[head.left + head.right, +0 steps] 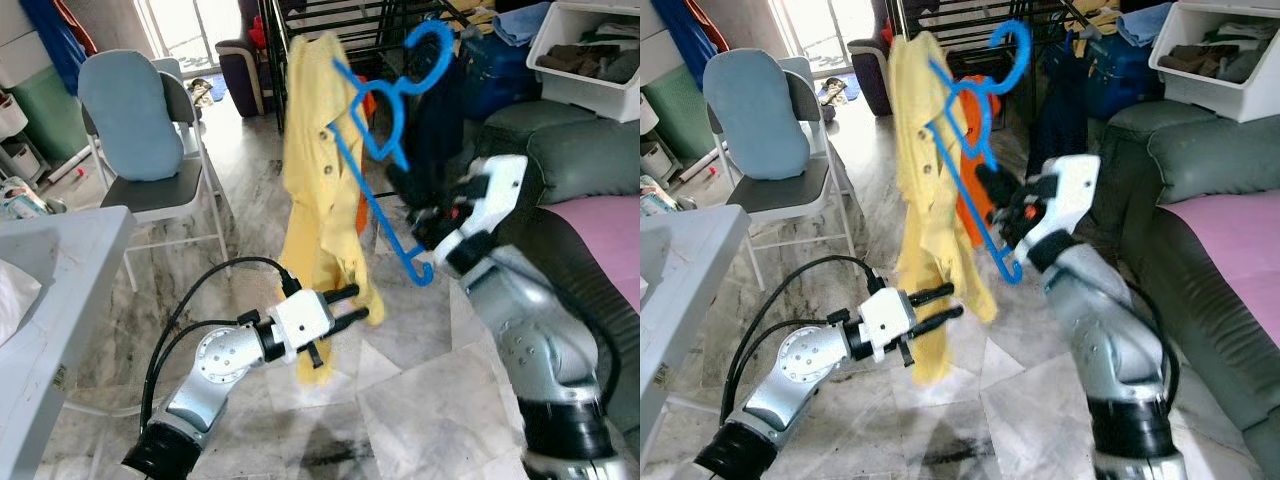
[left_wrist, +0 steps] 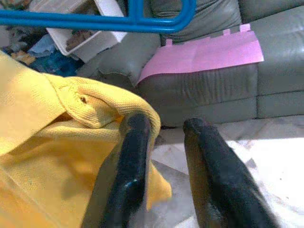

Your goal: Hang hanger

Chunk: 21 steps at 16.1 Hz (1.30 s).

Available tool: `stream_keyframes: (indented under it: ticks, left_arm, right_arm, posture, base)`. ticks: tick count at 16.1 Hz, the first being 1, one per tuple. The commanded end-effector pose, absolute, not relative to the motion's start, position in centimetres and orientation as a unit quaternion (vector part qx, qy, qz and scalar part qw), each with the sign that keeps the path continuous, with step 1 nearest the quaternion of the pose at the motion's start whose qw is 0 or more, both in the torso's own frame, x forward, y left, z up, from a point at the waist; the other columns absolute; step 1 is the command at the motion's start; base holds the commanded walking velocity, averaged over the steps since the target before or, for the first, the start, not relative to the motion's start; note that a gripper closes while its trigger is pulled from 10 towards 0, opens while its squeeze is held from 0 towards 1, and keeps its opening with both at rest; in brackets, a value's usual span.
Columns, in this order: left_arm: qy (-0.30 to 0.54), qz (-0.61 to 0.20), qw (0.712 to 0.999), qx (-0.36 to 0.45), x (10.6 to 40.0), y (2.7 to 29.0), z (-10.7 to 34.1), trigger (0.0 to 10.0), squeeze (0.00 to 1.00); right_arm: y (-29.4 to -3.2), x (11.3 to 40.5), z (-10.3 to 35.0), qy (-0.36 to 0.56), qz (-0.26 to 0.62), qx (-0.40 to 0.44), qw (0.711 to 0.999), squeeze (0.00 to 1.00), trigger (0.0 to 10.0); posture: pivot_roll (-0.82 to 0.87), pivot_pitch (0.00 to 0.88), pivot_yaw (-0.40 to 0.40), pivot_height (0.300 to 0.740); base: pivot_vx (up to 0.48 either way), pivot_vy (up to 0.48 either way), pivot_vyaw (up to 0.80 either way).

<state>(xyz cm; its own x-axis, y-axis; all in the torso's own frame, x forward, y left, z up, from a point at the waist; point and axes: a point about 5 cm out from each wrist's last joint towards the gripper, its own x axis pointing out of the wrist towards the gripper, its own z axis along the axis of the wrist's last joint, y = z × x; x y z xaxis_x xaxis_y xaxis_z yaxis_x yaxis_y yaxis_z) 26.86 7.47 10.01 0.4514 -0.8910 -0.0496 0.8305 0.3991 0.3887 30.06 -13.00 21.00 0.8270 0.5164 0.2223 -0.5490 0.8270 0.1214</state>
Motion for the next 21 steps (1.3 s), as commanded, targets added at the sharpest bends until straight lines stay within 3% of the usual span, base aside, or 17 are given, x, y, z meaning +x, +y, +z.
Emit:
stream_keyframes:
  ticks: [1,4,11,21]
  left_arm:
    - [-0.071,-0.526,0.828,0.182,26.6,7.9,9.7,10.0,1.00]
    - [-0.062,-0.514,0.837,0.178,26.5,8.9,9.3,10.0,1.00]
    - [-0.061,-0.357,0.914,0.185,29.2,11.7,9.9,10.0,1.00]
    - [-0.087,-0.179,0.962,0.187,34.1,14.0,12.8,10.0,1.00]
  right_arm:
    - [-12.3,29.2,22.2,-0.135,0.298,0.062,0.943,0.00,10.0]
    - [-12.3,28.3,20.7,-0.130,0.301,0.024,0.945,0.00,10.0]
    - [-12.8,25.6,17.4,-0.107,0.334,-0.038,0.936,0.00,10.0]
    - [-12.0,23.8,18.2,-0.110,0.413,-0.008,0.904,0.00,10.0]
  posture:
    - [-0.22,0.000,0.093,0.740]
    - [-0.22,0.000,0.093,0.740]
    - [-0.22,0.000,0.088,0.740]
    - [-0.24,0.000,0.103,0.740]
  base:
    - [0.000,0.000,0.00]
    - [0.000,0.000,0.00]
    - [0.000,0.000,0.00]
    - [0.000,0.000,0.00]
